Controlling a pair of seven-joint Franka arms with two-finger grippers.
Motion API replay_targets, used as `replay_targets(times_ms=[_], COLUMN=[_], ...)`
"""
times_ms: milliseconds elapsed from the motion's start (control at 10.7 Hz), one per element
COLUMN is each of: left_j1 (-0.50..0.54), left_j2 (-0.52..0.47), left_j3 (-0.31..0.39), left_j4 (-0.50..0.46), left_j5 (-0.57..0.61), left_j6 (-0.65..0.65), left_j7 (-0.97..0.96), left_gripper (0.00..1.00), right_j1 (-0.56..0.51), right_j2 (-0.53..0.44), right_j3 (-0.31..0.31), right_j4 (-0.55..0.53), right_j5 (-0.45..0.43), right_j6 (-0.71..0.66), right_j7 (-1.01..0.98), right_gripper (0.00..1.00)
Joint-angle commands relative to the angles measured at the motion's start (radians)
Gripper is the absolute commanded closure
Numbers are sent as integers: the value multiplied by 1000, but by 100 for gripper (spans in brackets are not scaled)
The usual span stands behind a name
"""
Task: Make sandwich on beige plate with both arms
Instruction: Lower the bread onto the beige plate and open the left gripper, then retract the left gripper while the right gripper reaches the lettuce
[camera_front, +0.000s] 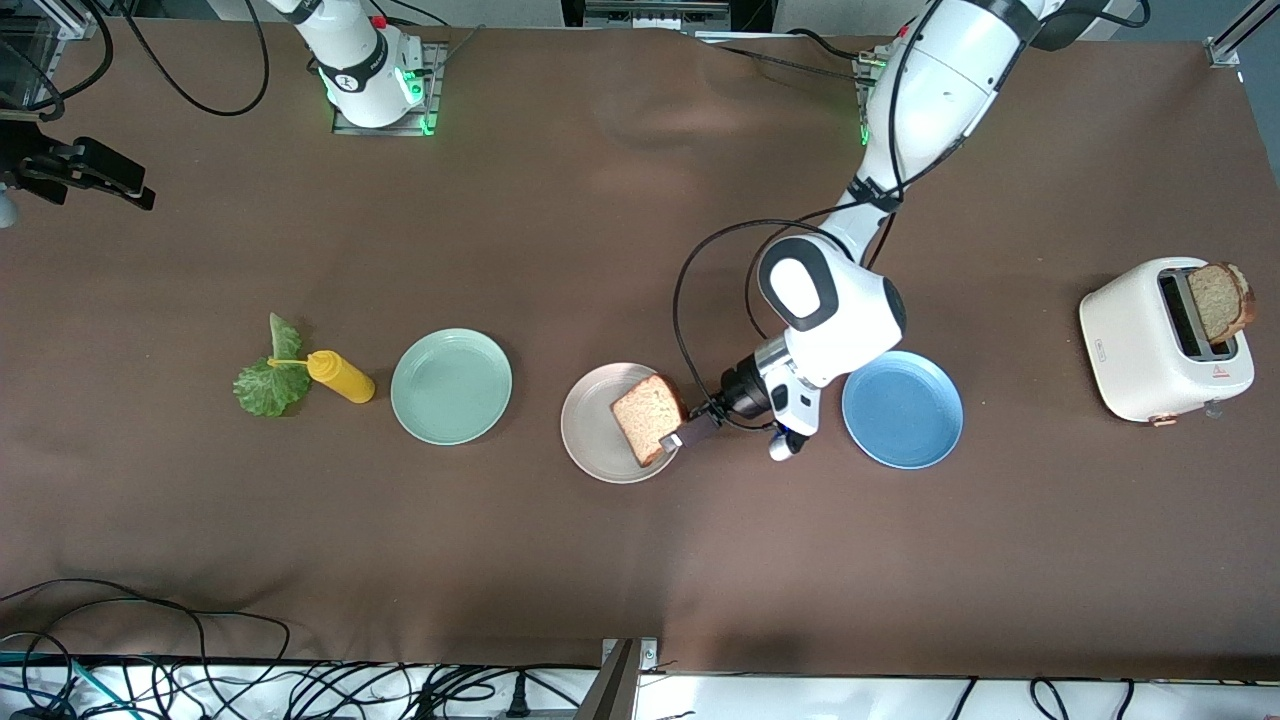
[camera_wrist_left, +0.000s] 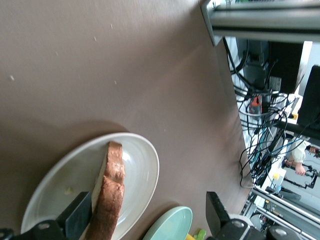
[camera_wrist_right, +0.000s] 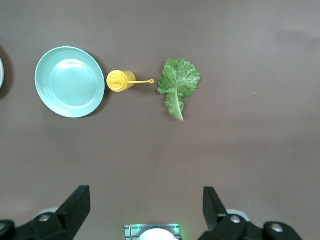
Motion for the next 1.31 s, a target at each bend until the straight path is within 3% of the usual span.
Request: replay_targets(times_ms=[0, 654, 934, 1214], left_j1=[17, 77, 164, 285], left_j2=[-9, -58, -153, -259], left_j3=[0, 15, 16, 65], left_j4=[-3, -91, -180, -206], left_j5=[-33, 104, 271, 616], left_j6=[3, -13, -127, -415], left_j7=[14, 13, 10, -7], left_gripper=[0, 0, 0, 0], right_j1=[-4, -6, -6, 3], right_j2=[11, 12, 11, 30], right_j3=[4, 4, 4, 11], right_j4=[26, 26, 26, 26], right_j5=[-8, -11, -11, -7], right_j6=[-9, -7, -3, -1], right_j7=[11, 11, 11, 1], right_gripper=[0, 0, 0, 0])
